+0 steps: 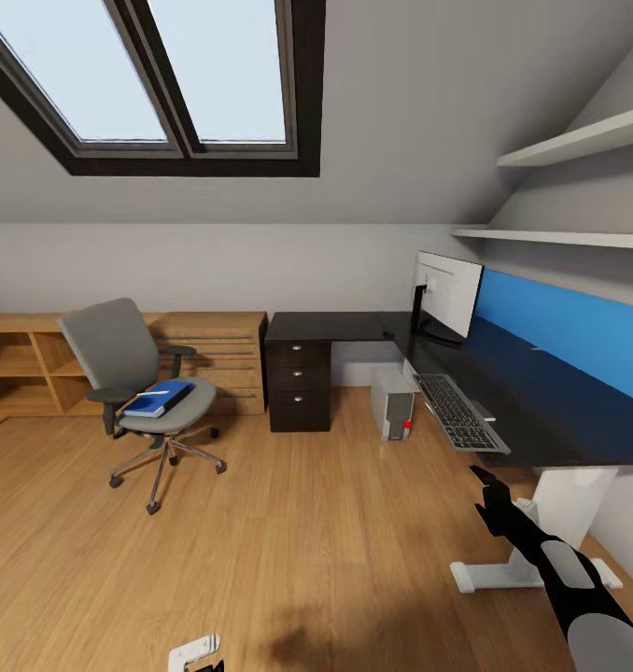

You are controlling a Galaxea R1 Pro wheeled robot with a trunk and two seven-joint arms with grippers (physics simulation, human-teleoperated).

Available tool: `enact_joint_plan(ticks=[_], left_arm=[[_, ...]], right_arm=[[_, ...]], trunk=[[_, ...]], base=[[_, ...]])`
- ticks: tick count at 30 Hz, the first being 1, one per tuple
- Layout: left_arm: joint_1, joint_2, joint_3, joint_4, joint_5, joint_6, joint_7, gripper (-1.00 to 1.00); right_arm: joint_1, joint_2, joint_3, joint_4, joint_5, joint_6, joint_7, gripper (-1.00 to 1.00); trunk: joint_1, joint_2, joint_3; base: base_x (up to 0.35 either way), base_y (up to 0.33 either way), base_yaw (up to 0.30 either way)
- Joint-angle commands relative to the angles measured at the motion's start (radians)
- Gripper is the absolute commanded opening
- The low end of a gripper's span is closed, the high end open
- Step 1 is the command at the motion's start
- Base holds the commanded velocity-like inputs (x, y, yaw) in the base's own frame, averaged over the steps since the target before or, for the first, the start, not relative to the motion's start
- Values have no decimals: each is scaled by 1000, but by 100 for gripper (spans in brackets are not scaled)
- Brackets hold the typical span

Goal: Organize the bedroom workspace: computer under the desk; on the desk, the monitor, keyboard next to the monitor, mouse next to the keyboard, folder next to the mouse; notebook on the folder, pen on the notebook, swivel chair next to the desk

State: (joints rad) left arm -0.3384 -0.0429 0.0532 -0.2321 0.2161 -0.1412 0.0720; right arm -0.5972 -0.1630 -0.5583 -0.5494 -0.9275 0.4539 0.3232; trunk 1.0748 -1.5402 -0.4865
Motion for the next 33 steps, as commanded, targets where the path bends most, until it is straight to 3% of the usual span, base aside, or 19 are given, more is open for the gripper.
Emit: enact_joint_plan(ticks=[1, 15, 33], left_arm=[[-1, -1, 5, 1, 1, -3, 0, 100], [-1, 3, 5, 1, 2, -3, -1, 100], [-1, 3, 5, 1, 2, -3, -1, 100]], right_arm=[[-1, 0, -5, 0, -4, 8, 2, 100], [-1, 0, -5, 0, -4, 8, 2, 100], [-1, -1, -6, -1, -4, 8, 2, 100]], trunk=[[0, -1, -1], [0, -1, -1], [0, -1, -1]], base=[[0, 0, 0], [11, 0, 0], [151, 0, 0]])
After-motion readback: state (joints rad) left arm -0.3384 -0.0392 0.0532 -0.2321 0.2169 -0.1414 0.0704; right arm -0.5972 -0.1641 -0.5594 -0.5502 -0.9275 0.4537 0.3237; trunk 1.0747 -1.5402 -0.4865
